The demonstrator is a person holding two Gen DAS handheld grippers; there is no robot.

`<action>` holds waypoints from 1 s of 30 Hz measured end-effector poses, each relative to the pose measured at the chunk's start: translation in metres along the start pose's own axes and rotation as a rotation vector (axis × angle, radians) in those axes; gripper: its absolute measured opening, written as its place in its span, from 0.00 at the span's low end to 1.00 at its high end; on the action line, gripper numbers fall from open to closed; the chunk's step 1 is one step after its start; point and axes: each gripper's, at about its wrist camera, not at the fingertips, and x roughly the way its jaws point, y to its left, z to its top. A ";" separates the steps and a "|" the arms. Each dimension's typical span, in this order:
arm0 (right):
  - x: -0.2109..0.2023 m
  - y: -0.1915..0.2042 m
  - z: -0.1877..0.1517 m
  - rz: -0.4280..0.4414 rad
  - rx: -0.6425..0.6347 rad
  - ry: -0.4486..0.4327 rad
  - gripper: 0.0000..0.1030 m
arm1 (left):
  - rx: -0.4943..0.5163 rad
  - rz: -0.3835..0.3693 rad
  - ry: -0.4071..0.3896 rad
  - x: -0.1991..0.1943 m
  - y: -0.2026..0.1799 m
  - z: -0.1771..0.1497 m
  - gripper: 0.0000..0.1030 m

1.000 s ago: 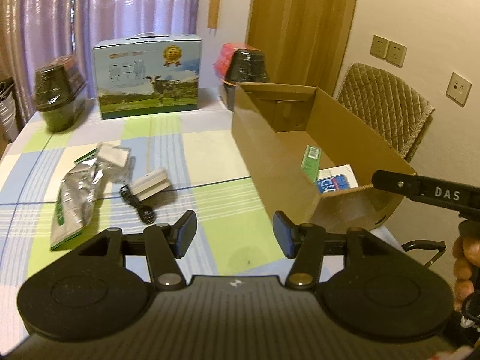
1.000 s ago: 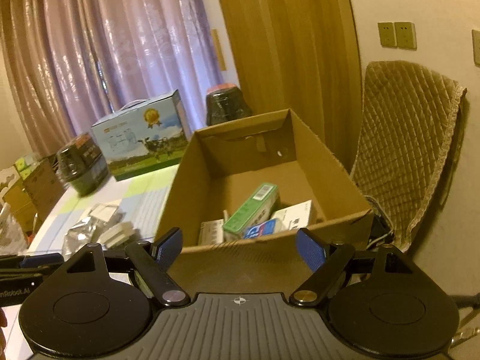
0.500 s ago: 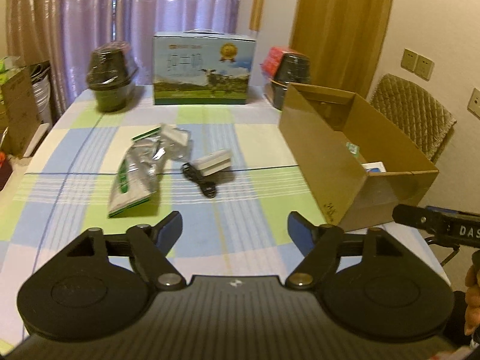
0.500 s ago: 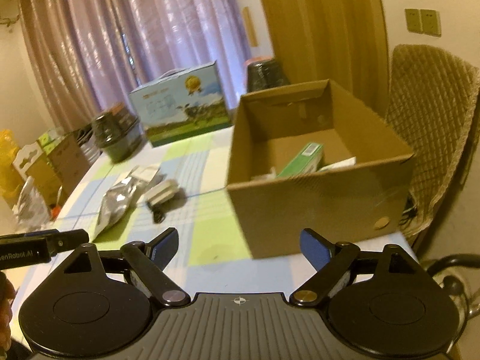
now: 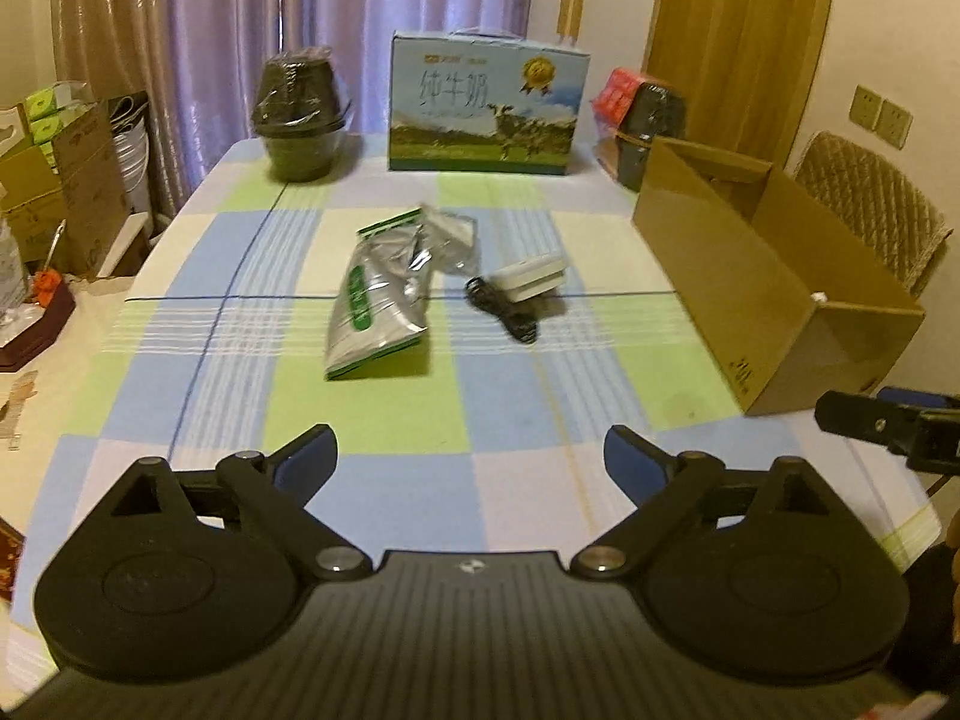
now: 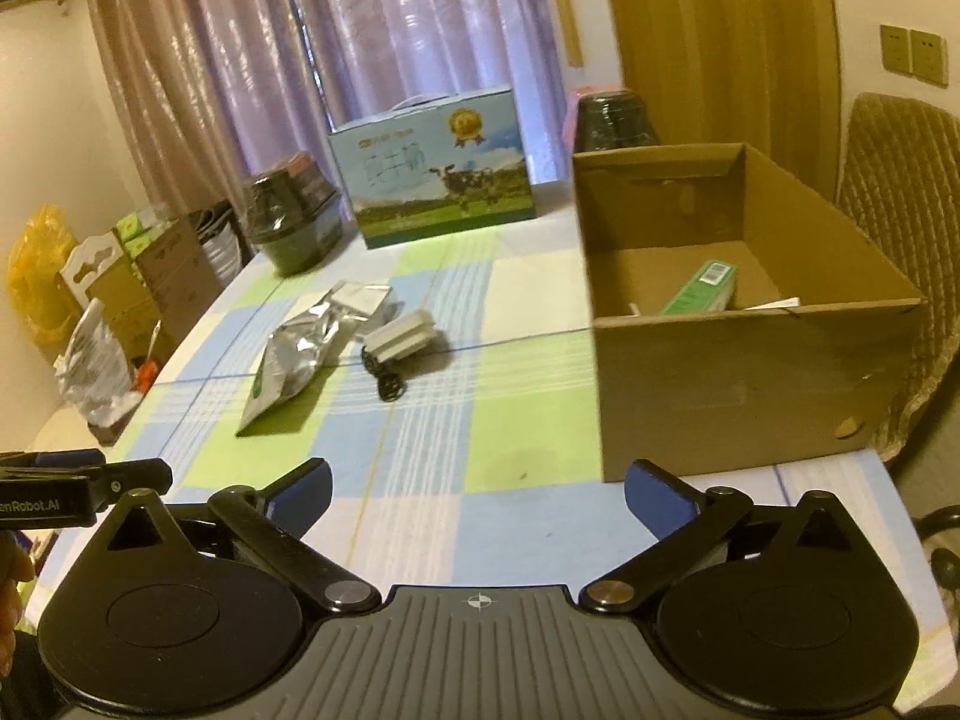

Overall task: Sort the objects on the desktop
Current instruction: 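Withdraw both tools from the cardboard box back over the table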

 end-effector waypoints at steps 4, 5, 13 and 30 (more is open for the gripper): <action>0.007 0.008 -0.001 0.009 -0.019 0.020 0.98 | -0.016 0.015 0.023 0.002 0.010 -0.003 0.94; 0.008 0.010 -0.002 0.011 -0.022 0.024 0.98 | -0.017 0.018 0.027 0.003 0.012 -0.004 0.94; 0.018 0.021 -0.005 0.013 -0.044 0.054 0.98 | -0.028 0.032 0.068 0.010 0.022 -0.010 0.98; 0.062 0.035 0.016 0.039 -0.148 0.108 0.98 | 0.012 0.033 0.105 0.041 0.043 0.012 0.99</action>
